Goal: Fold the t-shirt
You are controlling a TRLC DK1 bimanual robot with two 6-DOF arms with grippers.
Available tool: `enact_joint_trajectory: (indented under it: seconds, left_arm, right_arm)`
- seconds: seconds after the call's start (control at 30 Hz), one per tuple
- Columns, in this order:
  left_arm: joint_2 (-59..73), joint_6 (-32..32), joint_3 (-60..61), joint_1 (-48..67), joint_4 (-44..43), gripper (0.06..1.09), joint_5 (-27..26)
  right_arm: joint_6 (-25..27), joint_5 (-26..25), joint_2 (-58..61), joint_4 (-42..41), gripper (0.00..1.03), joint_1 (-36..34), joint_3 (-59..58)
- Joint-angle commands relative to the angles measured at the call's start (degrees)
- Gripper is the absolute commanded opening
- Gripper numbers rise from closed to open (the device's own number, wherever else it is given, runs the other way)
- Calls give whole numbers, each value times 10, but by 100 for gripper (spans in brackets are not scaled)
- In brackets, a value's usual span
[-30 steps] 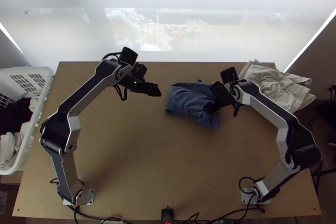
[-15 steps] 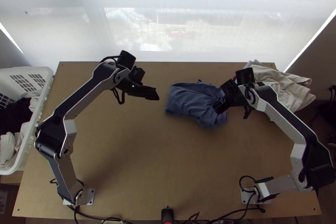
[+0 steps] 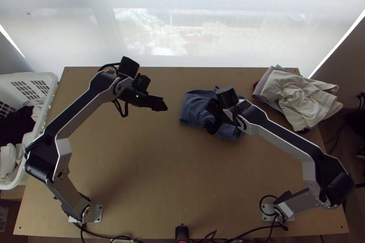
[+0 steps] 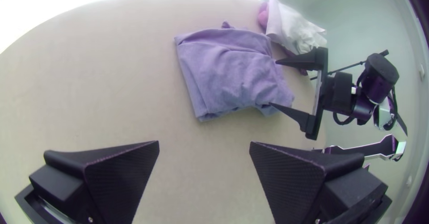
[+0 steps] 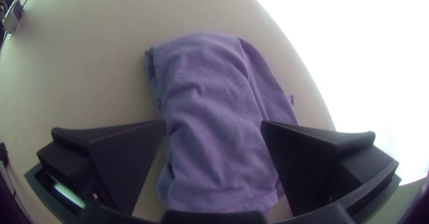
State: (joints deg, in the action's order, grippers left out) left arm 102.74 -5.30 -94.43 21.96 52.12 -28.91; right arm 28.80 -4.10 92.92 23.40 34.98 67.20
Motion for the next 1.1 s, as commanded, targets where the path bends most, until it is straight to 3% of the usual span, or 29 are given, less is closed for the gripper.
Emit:
enact_joint_trajectory:
  seconds: [0.0, 0.37, 0.7, 0.73, 0.77, 0.9, 1.07]
  left_arm:
    - [-29, 0, 43, -12, -12, 104, 0]
    - [-48, -1, 73, -17, -18, 104, 1]
    - [-62, 1, 87, -26, -18, 104, 0]
    - [-62, 1, 88, -26, -18, 104, 0]
    - [-63, 1, 89, -26, -18, 104, 0]
    - [-68, 0, 93, -27, -18, 104, 0]
    - [-75, 0, 98, -26, -18, 104, 0]
  right_arm:
    - [26, -34, 19, -53, 98, 47, -39]
    - [72, -60, 95, -154, 98, 51, -73]
    - [94, -122, 171, -225, 97, 43, -62]
    - [94, -124, 176, -231, 91, 42, -59]
    - [93, -124, 180, -231, 78, 41, -57]
    - [85, -123, 185, -232, 6, 34, -51]
    - [71, -123, 171, -232, 3, 22, -49]
